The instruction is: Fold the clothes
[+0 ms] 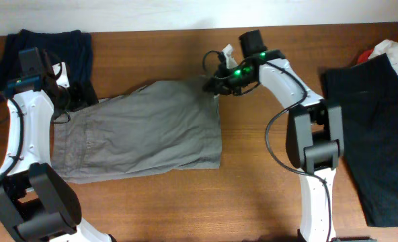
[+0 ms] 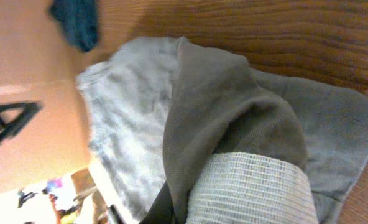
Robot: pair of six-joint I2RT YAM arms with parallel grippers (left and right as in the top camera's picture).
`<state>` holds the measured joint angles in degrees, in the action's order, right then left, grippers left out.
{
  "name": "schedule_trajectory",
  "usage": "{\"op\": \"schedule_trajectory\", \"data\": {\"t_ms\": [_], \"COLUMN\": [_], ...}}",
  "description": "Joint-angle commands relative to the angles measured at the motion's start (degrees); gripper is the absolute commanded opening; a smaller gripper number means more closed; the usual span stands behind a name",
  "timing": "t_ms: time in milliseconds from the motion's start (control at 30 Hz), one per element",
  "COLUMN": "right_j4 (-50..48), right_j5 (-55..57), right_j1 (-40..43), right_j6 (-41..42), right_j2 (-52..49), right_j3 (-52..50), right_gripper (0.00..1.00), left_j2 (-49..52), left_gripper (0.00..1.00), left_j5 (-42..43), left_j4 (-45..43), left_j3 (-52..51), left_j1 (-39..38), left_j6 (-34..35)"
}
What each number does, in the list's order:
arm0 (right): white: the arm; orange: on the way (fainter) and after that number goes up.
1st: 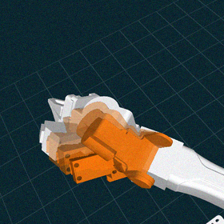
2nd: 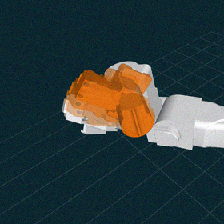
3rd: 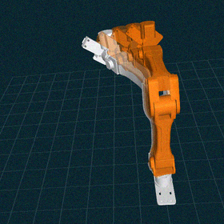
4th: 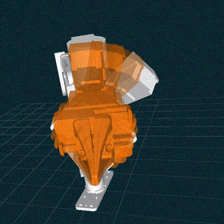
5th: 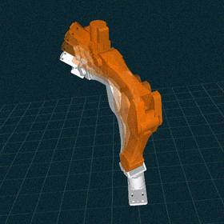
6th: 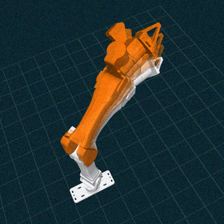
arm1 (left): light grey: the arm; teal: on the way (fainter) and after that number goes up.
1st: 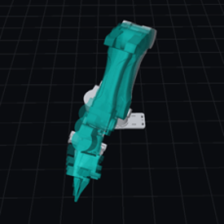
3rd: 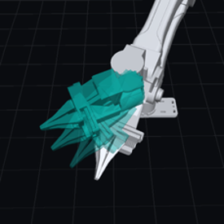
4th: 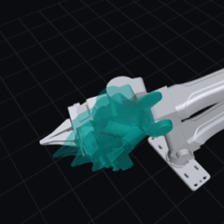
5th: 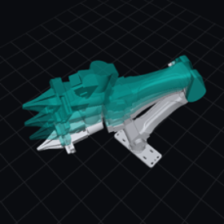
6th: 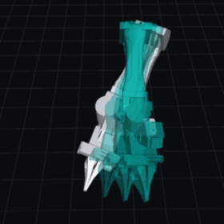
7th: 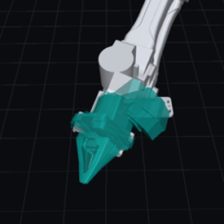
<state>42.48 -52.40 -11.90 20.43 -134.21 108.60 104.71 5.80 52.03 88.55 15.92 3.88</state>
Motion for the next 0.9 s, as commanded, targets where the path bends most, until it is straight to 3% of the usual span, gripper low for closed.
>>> {"op": "schedule_trajectory", "data": {"t_ms": [0, 33, 133, 333, 400, 433, 467, 567, 633, 867], "right_j4": [3.5, 6.78, 13.49, 24.92, 25.64, 25.2, 23.41, 14.88, 12.7, 16.61], "right_j5": [-6.49, 1.4, 17.07, 16.31, 15.82, 15.85, 15.82, 17.16, 25.66, 33.29], "right_j1": [1.81, 1.68, 1.05, 2.34, -0.5, -2.03, -4.17, -8.11, -7.78, -0.68], "right_j6": [-5.66, -5.53, -3.48, -9.57, -13.49, -13.84, -13.81, -12.48, -7.26, -6.78], "right_j2": [-0.44, -0.52, -0.44, 4.76, 4.42, 3.76, 2.67, -0.81, -3.1, -7.96], "right_j3": [1.55, 1.55, 1.7, 9.46, 9.14, 8.74, 8.13, 6.56, 6.56, 6.38], "right_gripper": [0.42, 0.95, 0.99, 0.98, 0.43, 0.22, 0.08, 0.04, 0.04, 0.04], "left_j2": [0.7, 0.7, 0.7, 0.7, 0.7, 0.7, 0.7, 0.7, 0.7, 0.7], "left_gripper": [0.99, 0.99, 0.99, 0.99, 0.99, 0.99, 0.99, 0.99, 0.99, 0.99], "left_j5": [0.42, 0.42, 0.42, 0.46, 0.48, 0.48, 0.48, 0.46, 0.46, 0.44], "left_j4": [-0.28, -0.33, -0.28, -0.28, -0.26, -0.2, -0.04, 0.39, 0.68, 1.01], "left_j3": [-0.46, -0.46, -0.46, -0.46, -0.46, -0.46, -0.46, -0.46, -0.46, -0.46], "left_j1": [0.0, 0.0, 0.0, 0.0, 0.0, 0.0, 0.0, 0.0, 0.0, 0.0], "left_j6": [-0.94, -0.94, -0.94, -0.92, -0.92, -0.92, -0.92, -0.92, -0.94, -0.92]}}
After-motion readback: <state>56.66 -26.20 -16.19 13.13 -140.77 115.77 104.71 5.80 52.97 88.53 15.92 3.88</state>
